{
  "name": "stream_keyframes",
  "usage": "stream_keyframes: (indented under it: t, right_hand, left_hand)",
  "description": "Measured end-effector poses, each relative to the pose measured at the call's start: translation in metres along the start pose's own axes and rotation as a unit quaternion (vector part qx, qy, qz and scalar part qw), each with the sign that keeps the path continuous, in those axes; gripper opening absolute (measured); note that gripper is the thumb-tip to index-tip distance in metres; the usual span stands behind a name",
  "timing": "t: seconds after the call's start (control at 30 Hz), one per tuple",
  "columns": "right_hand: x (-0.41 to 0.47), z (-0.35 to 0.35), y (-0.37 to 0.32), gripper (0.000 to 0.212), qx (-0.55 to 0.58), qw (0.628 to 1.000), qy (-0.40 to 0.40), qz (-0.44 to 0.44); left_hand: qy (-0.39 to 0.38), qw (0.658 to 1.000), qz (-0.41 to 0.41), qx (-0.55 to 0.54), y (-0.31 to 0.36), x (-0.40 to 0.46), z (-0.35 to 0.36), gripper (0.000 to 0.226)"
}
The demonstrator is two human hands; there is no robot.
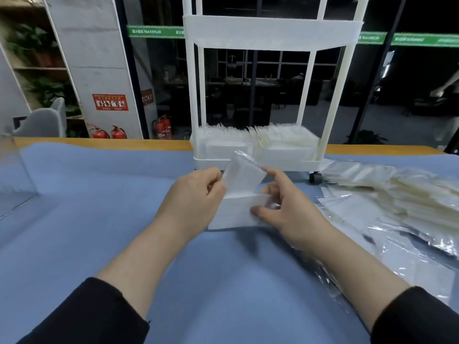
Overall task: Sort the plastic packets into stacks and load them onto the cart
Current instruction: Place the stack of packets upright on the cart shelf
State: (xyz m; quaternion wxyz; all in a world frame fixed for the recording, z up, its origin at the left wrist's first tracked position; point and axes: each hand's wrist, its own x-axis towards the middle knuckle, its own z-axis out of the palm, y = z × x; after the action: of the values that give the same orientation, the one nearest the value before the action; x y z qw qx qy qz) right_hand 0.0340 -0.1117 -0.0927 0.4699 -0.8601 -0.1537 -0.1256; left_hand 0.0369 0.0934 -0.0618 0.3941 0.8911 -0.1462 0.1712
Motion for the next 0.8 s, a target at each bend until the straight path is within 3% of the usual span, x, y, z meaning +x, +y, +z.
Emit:
stream_keyframes:
  t: [0.2, 0.37, 0.53, 0.63, 0.7, 0.8]
  right_hand:
    - [-0.001, -0.007, 0.003, 0.075, -0.008, 1.0, 0.011, -0.005]
    - [-0.005, -0.005, 0.001, 0.07, -0.018, 0.999, -0.024, 0.015]
    - [-0.004, -0.005, -0.003, 0.075, -0.006, 1.0, -0.016, 0.001]
    - [-0.007, -0.006, -0.006, 0.077, -0.021, 1.0, -0.022, 0.008]
    - [-0.009, -0.007, -0.008, 0.078, -0.04, 0.999, -0.028, 0.02]
    - [-0.009, -0.006, -0.008, 0.07, -0.05, 0.998, -0.04, 0.028]
  left_hand:
    - [-0.026, 0.994, 0.023, 0.106, 0.003, 0.0, -0.005, 0.039]
    - [-0.042, 0.993, 0.032, 0.107, 0.002, -0.003, -0.004, 0.03]
    - [-0.002, 0.993, 0.038, 0.108, 0.004, 0.001, -0.014, 0.033]
    - [-0.076, 0.979, 0.061, 0.177, 0.006, 0.001, -0.012, 0.031]
    - [-0.106, 0.98, 0.05, 0.16, 0.005, 0.0, -0.006, 0.019]
    - [-0.107, 0.994, 0.02, 0.018, 0.001, -0.004, 0.003, 0.017]
